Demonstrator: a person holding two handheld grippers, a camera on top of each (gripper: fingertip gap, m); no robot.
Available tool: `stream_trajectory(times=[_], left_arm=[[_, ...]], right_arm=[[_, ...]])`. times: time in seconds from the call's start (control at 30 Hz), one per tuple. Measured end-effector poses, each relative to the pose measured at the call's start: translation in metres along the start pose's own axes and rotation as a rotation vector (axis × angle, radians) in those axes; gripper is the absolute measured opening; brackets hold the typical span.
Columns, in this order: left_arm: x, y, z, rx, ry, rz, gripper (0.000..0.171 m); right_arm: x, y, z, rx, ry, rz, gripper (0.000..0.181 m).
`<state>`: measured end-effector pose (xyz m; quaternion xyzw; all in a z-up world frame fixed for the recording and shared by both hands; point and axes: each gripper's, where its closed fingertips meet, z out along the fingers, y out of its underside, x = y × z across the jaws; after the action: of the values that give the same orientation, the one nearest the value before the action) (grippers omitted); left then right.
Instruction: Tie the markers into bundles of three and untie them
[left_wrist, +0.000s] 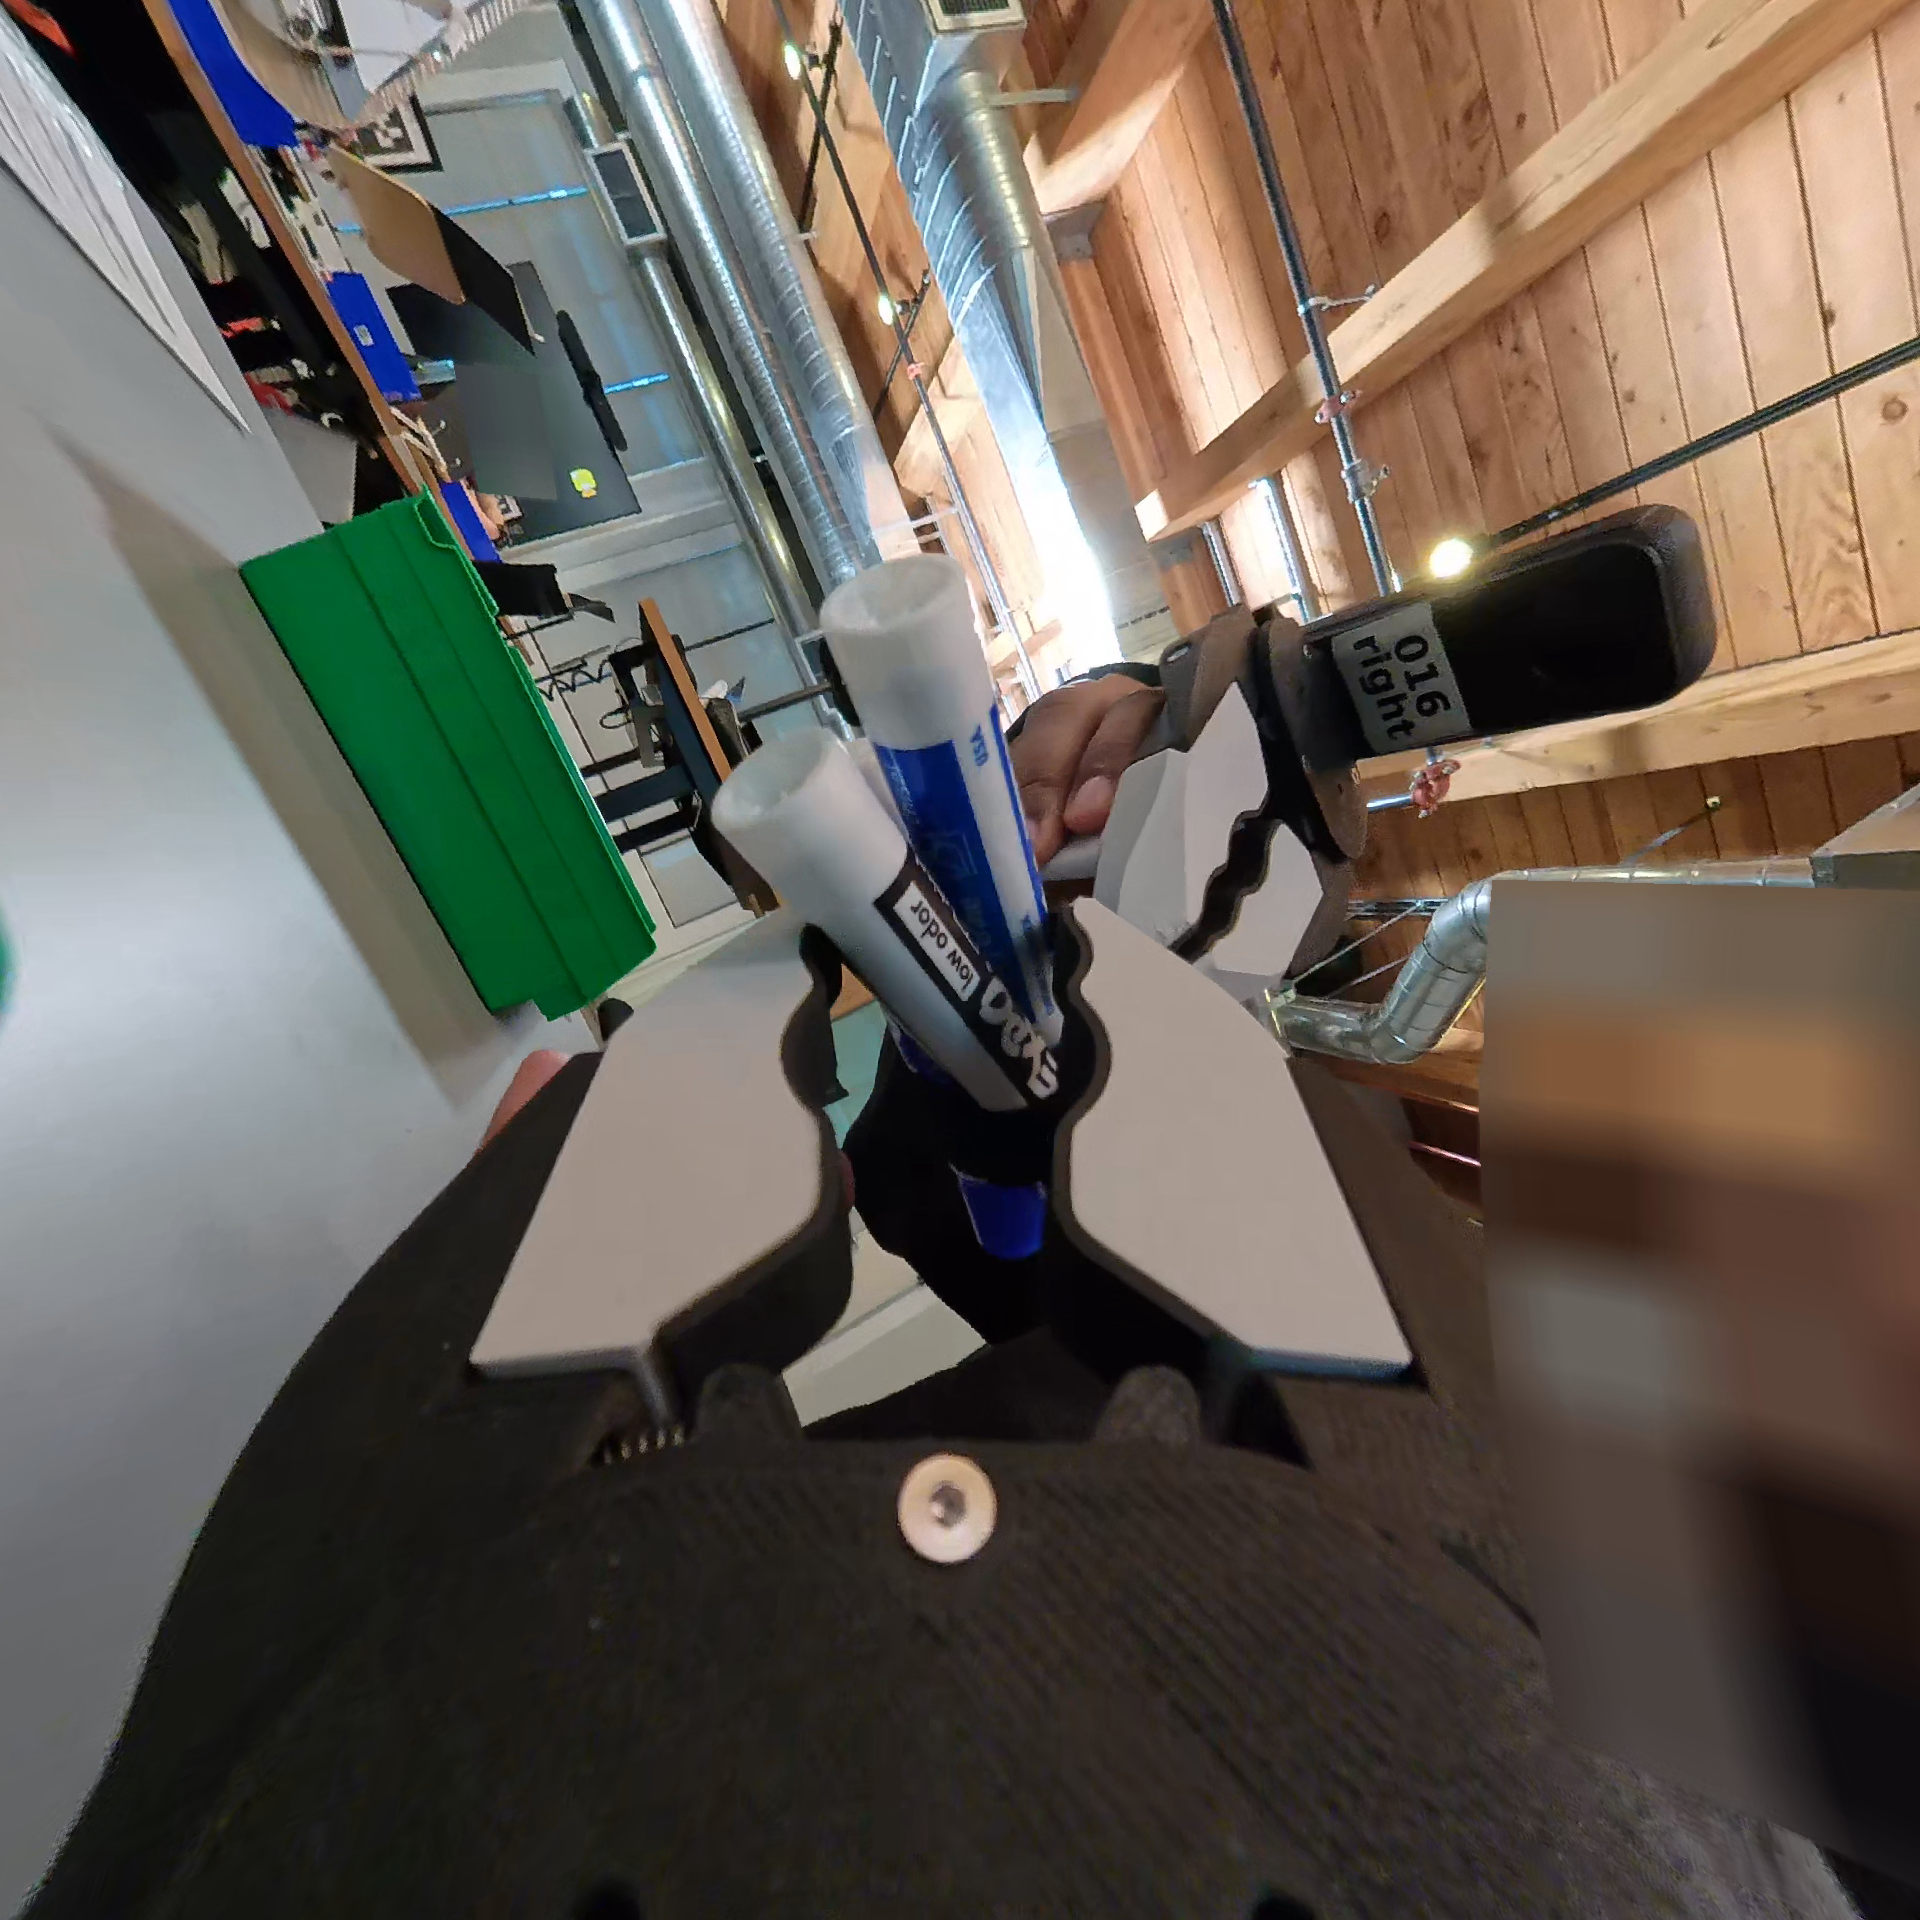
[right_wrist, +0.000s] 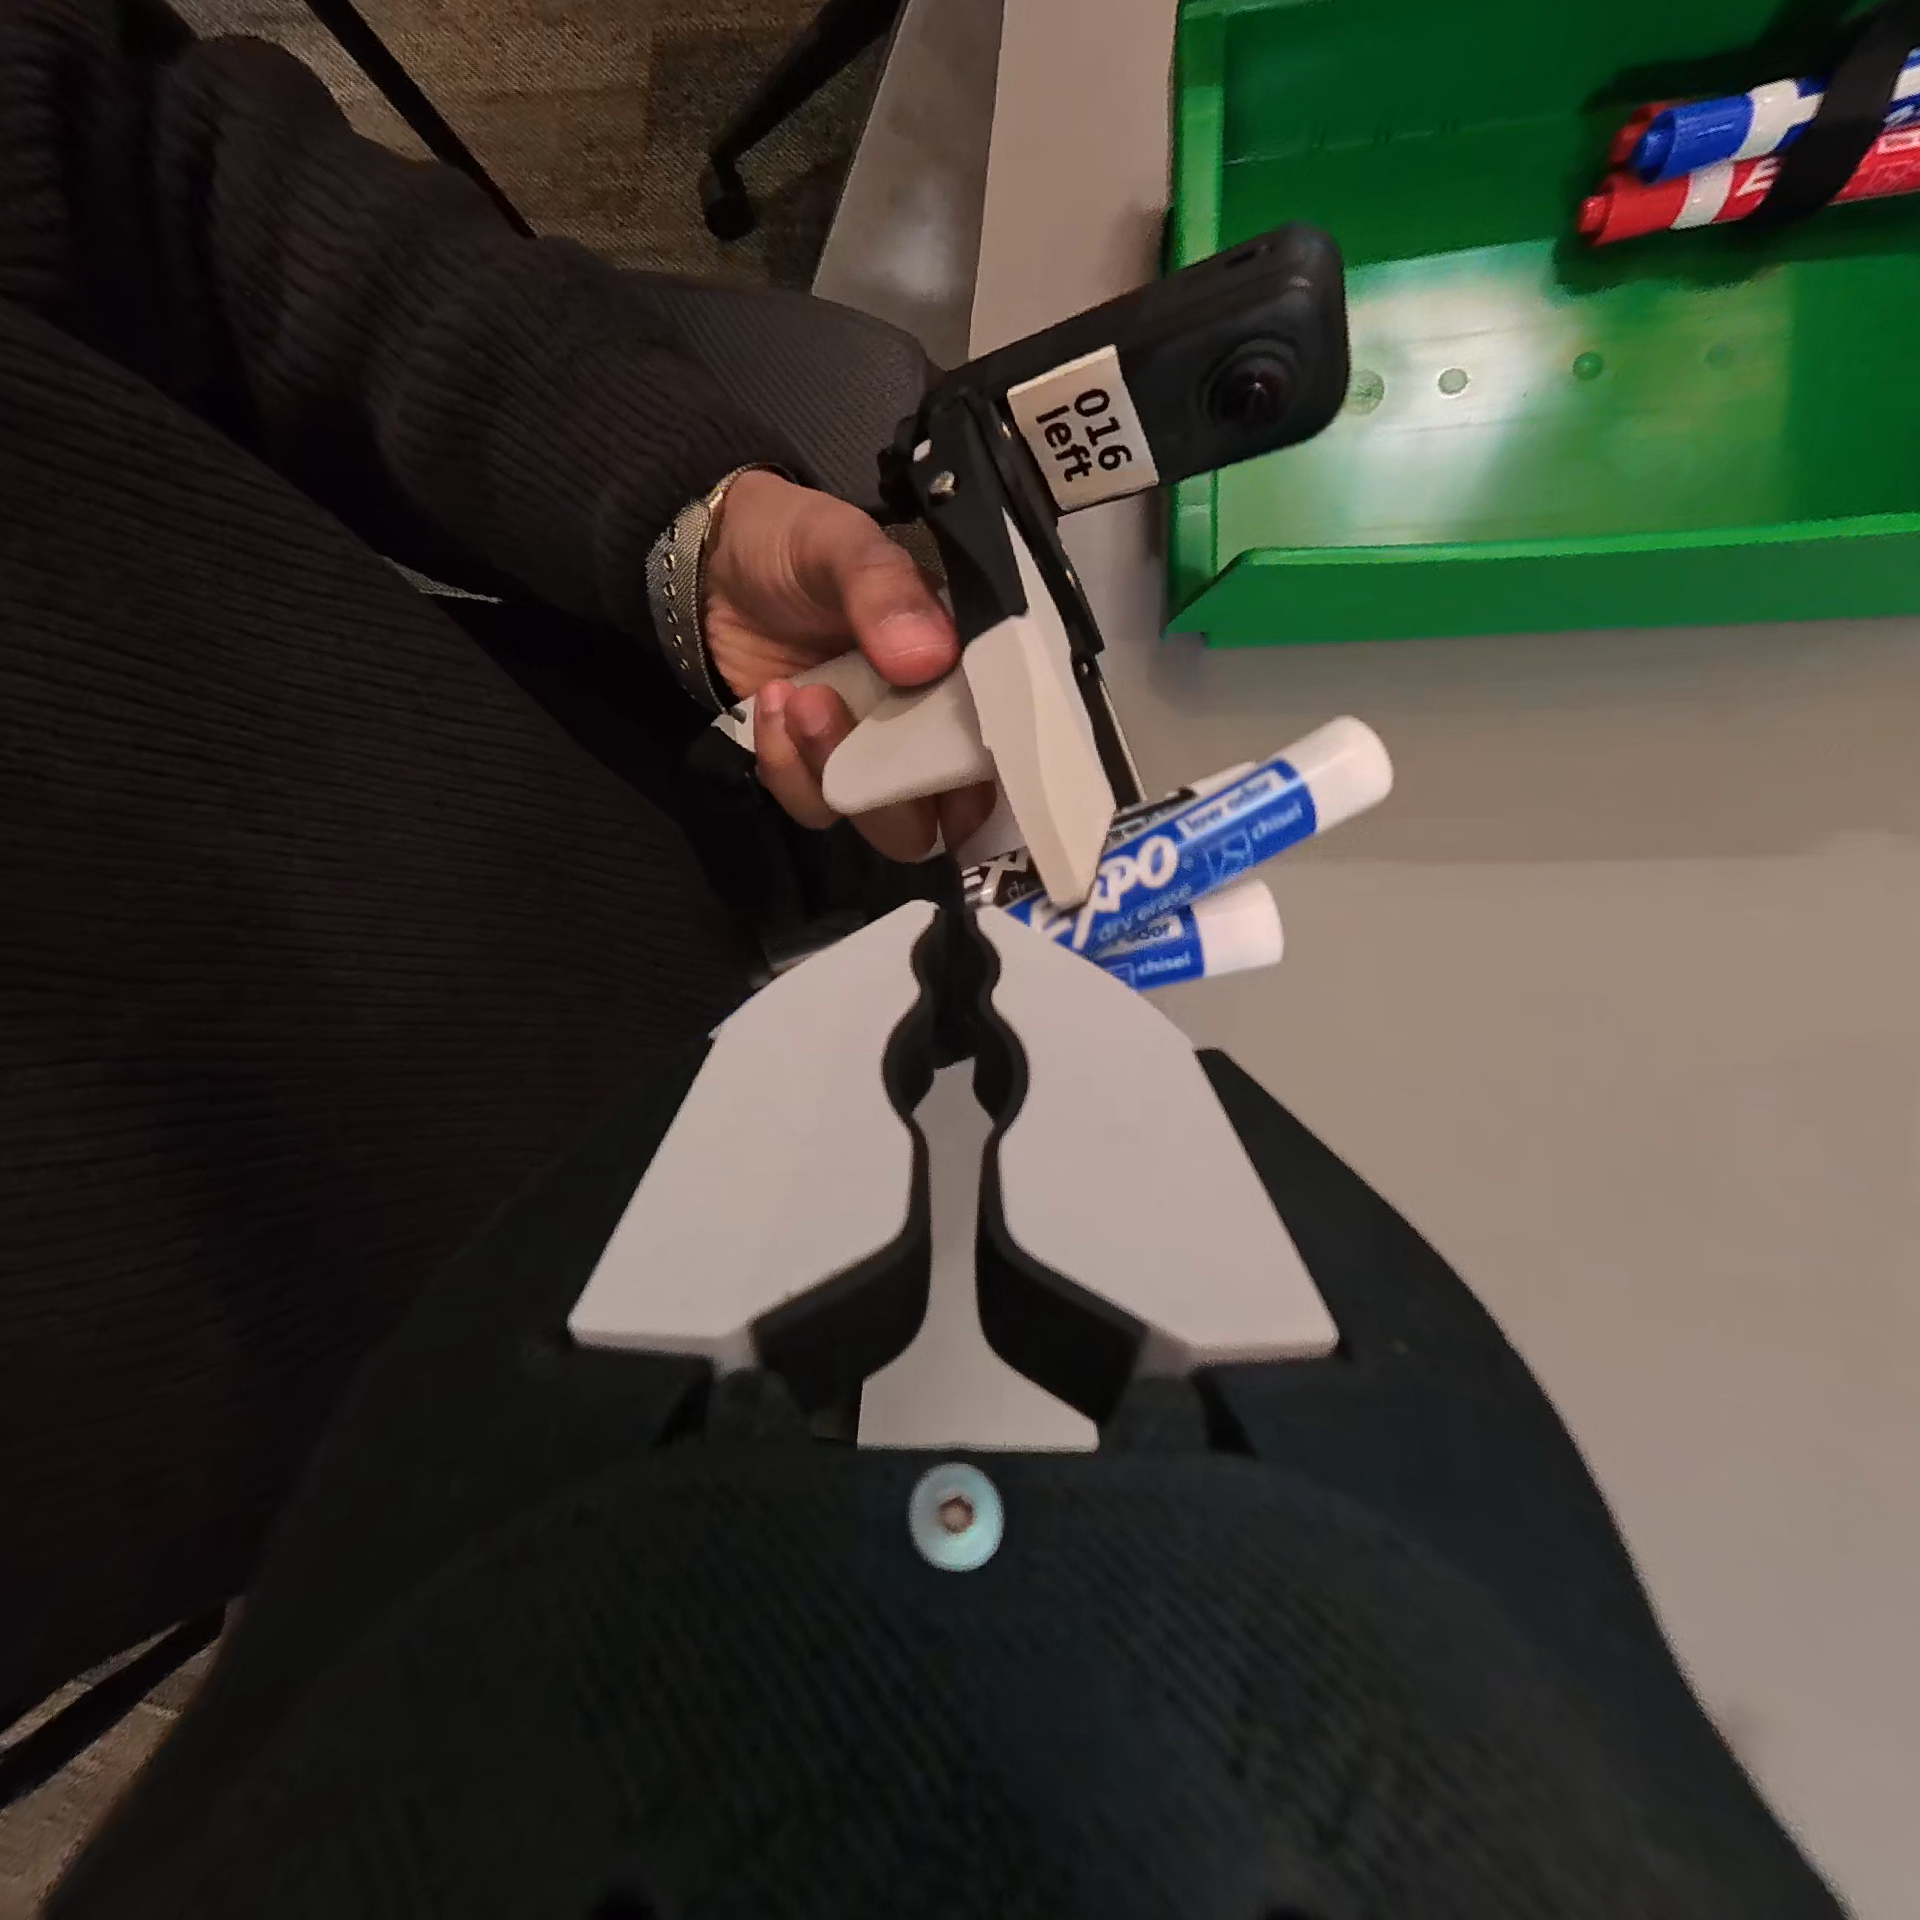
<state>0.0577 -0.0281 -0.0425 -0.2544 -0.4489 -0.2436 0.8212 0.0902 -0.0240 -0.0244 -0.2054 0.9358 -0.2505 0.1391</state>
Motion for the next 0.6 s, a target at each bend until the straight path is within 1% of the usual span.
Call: stream_trajectory(times=[0.23,0.27,0.3,0.47,0.6], left_arm=[[0.002,-0.003,-0.001,0.016,-0.003,0.042,0.035],[0.002,-0.003,-0.001,0.017,-0.001,0.047,0.031],[0.005,-0.003,-0.001,0.022,0.021,0.055,0.021],[0.002,-0.002,-0.002,0.013,-0.022,0.105,0.02],[0.003,-0.005,-0.002,0.027,-0.003,0.07,0.02]], right_arm=[[0.006,0.007,-0.002,0.008,0.009,0.03,0.002],[0.006,0.008,-0.002,0.007,0.012,0.032,0.002],[0.007,0.009,-0.002,0.003,0.018,0.032,0.002],[0.007,0.013,0.001,-0.01,0.021,0.029,0.002],[0.008,0.012,0.001,-0.005,0.019,0.034,0.002]])
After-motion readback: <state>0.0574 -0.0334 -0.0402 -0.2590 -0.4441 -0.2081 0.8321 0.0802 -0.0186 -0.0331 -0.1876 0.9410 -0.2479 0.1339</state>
